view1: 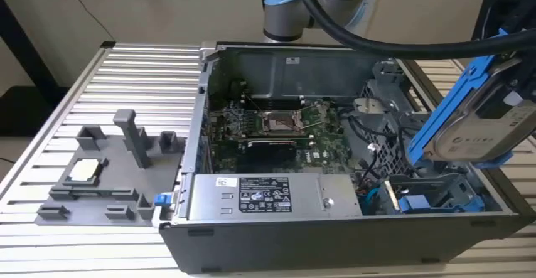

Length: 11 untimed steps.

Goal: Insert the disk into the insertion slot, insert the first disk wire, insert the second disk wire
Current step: 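Insert the disk into the insertion slot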

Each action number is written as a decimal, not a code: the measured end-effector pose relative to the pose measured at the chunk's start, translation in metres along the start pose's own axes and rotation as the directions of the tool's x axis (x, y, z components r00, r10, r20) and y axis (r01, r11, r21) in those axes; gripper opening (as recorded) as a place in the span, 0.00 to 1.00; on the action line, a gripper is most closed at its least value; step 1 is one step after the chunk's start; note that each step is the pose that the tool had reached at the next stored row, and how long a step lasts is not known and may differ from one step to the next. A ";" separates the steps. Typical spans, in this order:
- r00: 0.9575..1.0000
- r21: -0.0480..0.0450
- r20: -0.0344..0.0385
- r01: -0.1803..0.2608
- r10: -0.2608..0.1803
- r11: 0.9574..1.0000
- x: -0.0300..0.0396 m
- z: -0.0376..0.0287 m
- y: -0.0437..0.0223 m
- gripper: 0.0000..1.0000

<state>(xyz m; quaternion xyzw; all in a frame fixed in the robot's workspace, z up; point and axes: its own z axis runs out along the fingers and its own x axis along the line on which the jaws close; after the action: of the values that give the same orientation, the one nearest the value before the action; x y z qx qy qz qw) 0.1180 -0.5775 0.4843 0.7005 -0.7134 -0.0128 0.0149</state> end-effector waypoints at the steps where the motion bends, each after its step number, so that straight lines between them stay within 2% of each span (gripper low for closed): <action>1: 1.000 0.000 0.000 0.000 0.000 1.000 0.0000 0.0006 0.0000 0.33; 4: 1.000 0.003 0.000 0.000 0.000 1.000 0.0000 0.0028 -0.0001 0.33; 8: 1.000 0.018 0.000 0.001 -0.001 1.000 0.0000 0.0064 -0.0002 0.33; 11: 1.000 0.021 0.000 0.008 -0.008 1.000 0.0000 0.0084 -0.0004 0.33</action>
<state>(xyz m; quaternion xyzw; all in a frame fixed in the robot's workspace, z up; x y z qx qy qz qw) 0.1181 -0.5775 0.4758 0.7036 -0.7106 -0.0056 0.0074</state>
